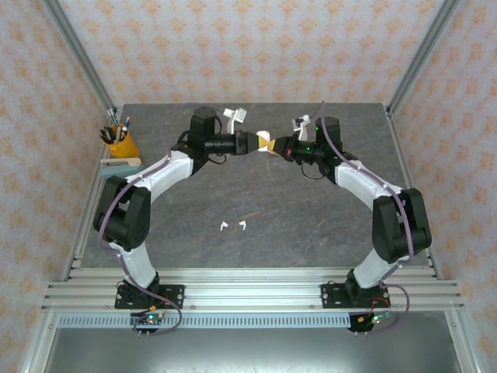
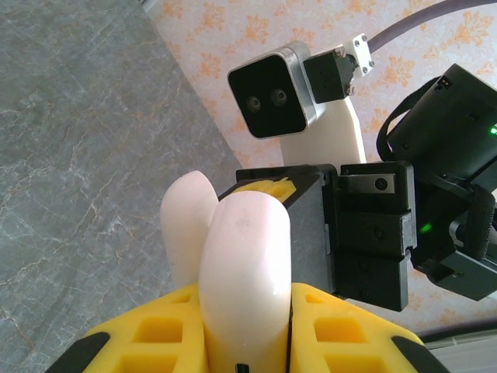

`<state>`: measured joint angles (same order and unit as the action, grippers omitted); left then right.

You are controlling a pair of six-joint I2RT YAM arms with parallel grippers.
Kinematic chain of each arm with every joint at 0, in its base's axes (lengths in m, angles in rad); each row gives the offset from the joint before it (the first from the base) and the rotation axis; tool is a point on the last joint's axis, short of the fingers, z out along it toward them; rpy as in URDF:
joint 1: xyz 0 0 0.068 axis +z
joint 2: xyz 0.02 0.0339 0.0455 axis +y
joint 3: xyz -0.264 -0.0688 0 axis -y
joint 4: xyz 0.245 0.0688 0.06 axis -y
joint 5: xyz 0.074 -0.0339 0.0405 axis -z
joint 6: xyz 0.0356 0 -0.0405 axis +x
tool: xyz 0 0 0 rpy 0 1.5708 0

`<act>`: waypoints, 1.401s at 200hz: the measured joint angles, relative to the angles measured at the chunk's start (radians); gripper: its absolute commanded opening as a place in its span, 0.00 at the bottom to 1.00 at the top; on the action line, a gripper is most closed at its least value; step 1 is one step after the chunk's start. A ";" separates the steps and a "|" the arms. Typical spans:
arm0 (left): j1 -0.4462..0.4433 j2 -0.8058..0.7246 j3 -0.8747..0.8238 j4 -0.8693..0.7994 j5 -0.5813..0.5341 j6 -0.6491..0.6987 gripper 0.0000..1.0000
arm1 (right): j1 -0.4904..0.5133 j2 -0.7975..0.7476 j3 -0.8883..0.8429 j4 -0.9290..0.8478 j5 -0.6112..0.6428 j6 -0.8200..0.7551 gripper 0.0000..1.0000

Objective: Insert the wireless bluetooth earbuds into the charging case

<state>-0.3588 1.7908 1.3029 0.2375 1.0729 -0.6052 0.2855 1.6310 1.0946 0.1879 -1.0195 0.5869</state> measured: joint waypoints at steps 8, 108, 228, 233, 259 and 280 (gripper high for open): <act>0.000 0.000 0.000 0.001 -0.001 0.000 0.26 | 0.000 0.001 0.004 -0.008 0.002 -0.005 0.00; 0.046 -0.079 0.026 -0.275 -0.007 0.204 0.76 | 0.002 0.037 0.250 -0.371 0.035 -0.283 0.00; 0.145 0.116 0.507 -1.149 0.119 0.805 0.79 | 0.110 0.210 0.621 -1.040 0.158 -0.906 0.00; 0.145 0.134 0.515 -1.183 0.126 0.829 0.78 | 0.111 0.213 0.621 -1.052 0.160 -0.916 0.00; 0.145 0.220 0.562 -1.352 0.170 0.952 0.70 | 0.111 0.218 0.621 -1.075 0.159 -0.949 0.00; 0.145 0.280 0.607 -1.471 0.211 1.049 0.66 | 0.113 0.218 0.621 -1.080 0.151 -0.959 0.00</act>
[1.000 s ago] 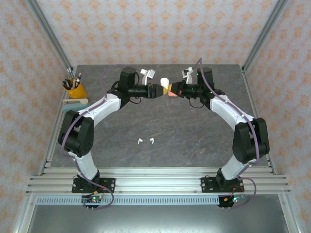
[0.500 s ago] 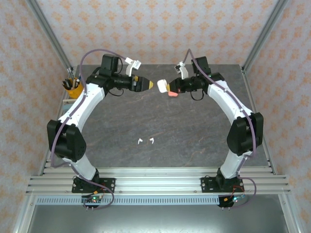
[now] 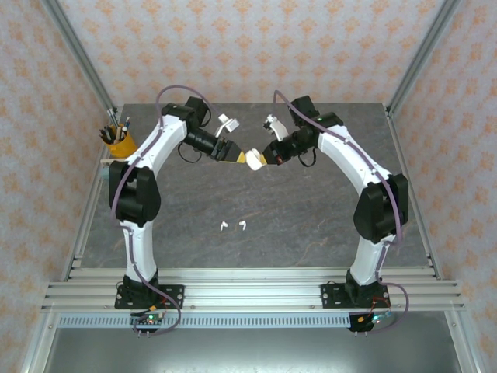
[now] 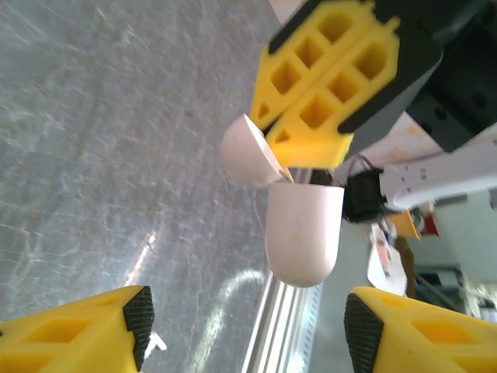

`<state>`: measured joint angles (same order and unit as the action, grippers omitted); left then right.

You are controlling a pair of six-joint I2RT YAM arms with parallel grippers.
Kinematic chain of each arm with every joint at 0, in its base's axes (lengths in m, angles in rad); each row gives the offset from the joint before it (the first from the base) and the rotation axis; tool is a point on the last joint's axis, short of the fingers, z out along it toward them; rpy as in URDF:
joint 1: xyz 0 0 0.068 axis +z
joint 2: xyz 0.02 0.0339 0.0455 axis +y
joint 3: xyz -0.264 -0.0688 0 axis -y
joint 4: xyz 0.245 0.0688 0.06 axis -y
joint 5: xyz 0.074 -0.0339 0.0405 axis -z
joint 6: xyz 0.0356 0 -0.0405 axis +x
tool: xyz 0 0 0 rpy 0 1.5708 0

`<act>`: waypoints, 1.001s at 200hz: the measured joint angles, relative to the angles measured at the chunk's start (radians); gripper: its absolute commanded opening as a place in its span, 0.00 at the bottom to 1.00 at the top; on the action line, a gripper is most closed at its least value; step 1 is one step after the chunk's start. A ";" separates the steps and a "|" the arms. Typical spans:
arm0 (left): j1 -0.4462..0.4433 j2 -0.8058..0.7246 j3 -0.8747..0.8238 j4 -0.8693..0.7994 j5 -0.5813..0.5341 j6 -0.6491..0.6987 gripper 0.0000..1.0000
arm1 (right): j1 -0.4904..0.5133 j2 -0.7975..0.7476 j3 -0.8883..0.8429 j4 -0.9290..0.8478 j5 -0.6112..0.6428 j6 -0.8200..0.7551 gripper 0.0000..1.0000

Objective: Insert the wireless bluetooth earbuds into the charging case

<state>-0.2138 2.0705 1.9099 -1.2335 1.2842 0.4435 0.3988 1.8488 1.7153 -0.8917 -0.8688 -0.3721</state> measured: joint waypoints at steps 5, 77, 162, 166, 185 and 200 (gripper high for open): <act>0.000 0.012 0.010 -0.028 0.010 0.023 0.66 | 0.000 0.000 0.000 0.000 -0.002 -0.002 0.00; 0.000 0.129 0.145 -0.332 0.151 0.378 0.61 | 0.034 0.037 0.000 -0.010 -0.015 -0.015 0.00; -0.002 0.162 0.142 -0.385 0.177 0.495 0.55 | 0.060 0.062 0.038 -0.039 -0.010 -0.018 0.00; -0.002 0.162 0.142 -0.385 0.177 0.499 0.55 | 0.060 0.062 0.042 -0.039 -0.010 -0.018 0.00; -0.008 0.162 0.142 -0.386 0.179 0.502 0.52 | 0.063 0.062 0.058 -0.040 -0.011 -0.018 0.00; -0.013 0.162 0.138 -0.388 0.180 0.507 0.51 | 0.064 0.062 0.064 -0.040 -0.011 -0.018 0.00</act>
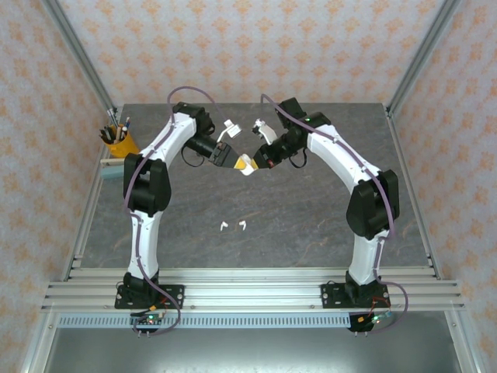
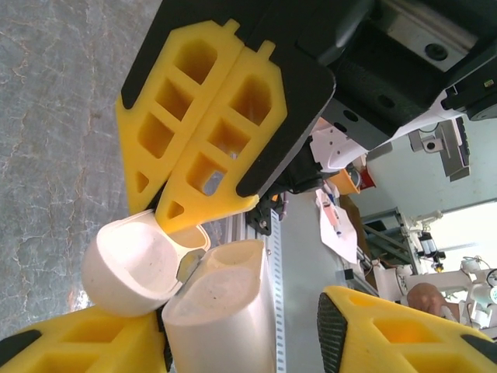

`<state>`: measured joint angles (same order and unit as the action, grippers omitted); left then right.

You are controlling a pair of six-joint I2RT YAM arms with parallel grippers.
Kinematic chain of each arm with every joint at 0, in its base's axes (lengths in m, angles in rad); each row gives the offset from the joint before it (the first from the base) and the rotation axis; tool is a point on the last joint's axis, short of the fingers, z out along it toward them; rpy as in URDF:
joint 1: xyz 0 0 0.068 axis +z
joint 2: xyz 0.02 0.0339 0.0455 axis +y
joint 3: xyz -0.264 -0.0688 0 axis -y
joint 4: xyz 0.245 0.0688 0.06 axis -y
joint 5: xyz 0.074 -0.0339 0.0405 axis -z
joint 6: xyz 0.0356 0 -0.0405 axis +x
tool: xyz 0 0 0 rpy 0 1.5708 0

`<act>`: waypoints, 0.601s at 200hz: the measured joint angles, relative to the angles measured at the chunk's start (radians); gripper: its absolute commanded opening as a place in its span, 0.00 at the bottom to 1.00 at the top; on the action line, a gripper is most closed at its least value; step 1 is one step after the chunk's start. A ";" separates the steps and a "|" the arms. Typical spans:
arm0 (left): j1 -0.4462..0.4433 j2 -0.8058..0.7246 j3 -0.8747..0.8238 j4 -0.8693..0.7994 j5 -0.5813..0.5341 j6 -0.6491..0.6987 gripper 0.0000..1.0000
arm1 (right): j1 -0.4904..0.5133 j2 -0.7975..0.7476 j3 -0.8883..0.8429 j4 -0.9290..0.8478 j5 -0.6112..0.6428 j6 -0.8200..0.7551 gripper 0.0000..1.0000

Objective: Insert the wireless bluetooth earbuds into the charging case

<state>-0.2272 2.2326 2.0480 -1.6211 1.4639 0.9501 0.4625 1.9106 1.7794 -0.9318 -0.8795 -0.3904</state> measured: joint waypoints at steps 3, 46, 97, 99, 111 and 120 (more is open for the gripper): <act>0.000 0.000 -0.002 0.000 0.002 0.002 0.51 | 0.000 0.000 0.001 0.000 0.000 0.000 0.00; -0.009 0.026 -0.002 -0.004 0.008 0.003 0.45 | 0.002 0.000 0.003 0.000 -0.001 0.000 0.00; -0.014 0.037 -0.002 -0.005 0.022 0.003 0.27 | 0.002 0.003 0.003 0.000 0.009 0.000 0.00; -0.014 0.037 -0.002 -0.005 0.021 0.005 0.26 | 0.002 0.003 0.003 0.000 0.010 0.000 0.00; -0.015 0.039 -0.002 -0.005 0.021 0.003 0.21 | 0.001 0.003 0.003 -0.001 0.014 0.000 0.00; -0.015 0.041 -0.002 -0.005 0.021 0.006 0.16 | 0.001 0.004 0.003 0.000 0.020 0.000 0.00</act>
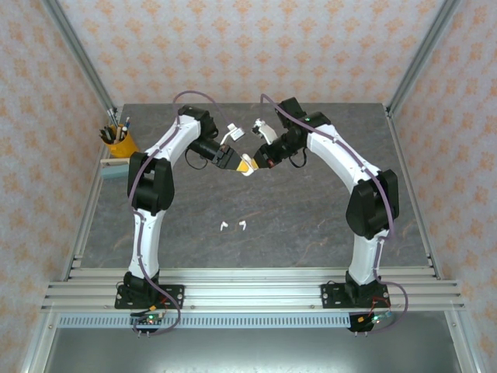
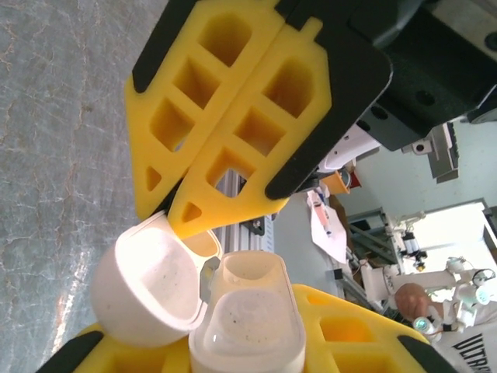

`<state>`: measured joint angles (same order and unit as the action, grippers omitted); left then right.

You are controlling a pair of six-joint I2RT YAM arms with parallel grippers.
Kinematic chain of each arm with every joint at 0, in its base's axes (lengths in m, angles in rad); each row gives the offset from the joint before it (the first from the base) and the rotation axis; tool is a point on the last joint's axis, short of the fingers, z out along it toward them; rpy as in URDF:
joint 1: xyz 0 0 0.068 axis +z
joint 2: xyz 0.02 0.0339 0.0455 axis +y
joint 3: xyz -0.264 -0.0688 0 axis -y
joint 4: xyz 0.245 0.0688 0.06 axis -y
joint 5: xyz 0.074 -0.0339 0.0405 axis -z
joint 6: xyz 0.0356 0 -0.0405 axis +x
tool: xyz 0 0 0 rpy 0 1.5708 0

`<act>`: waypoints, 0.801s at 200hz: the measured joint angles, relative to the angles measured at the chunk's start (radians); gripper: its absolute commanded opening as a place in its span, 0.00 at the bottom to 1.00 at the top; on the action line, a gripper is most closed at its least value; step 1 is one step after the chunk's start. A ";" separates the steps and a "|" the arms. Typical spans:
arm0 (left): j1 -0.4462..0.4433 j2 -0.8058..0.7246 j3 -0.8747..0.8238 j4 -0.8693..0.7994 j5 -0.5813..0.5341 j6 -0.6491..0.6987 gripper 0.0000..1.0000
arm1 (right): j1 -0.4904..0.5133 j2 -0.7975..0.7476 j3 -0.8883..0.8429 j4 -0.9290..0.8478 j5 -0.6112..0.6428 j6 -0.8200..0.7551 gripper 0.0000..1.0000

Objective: Insert the wireless bluetooth earbuds into the charging case

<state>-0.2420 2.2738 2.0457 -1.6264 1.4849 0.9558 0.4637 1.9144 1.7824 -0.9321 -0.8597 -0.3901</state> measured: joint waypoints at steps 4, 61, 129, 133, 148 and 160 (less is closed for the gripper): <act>0.000 0.000 0.000 0.000 0.000 0.000 0.14 | 0.000 0.000 0.000 0.000 0.002 0.000 0.00; 0.000 0.003 0.000 0.002 0.000 0.008 0.00 | 0.005 0.000 0.000 0.009 0.056 0.050 0.32; 0.055 0.003 0.102 0.003 0.043 0.014 0.00 | -0.109 -0.190 -0.192 0.169 0.103 0.262 0.46; 0.058 0.003 0.116 0.002 0.045 0.014 0.00 | -0.116 -0.208 -0.204 0.175 0.116 0.276 0.46; 0.072 0.003 0.166 0.002 0.051 0.007 0.00 | -0.127 -0.259 -0.238 0.198 0.167 0.333 0.46; 0.075 0.003 0.199 0.002 0.053 -0.007 0.00 | -0.126 -0.290 -0.269 0.220 0.211 0.382 0.46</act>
<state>-0.1673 2.2768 2.2448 -1.6249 1.5375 0.9489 0.3382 1.6241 1.5139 -0.7120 -0.6483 -0.0082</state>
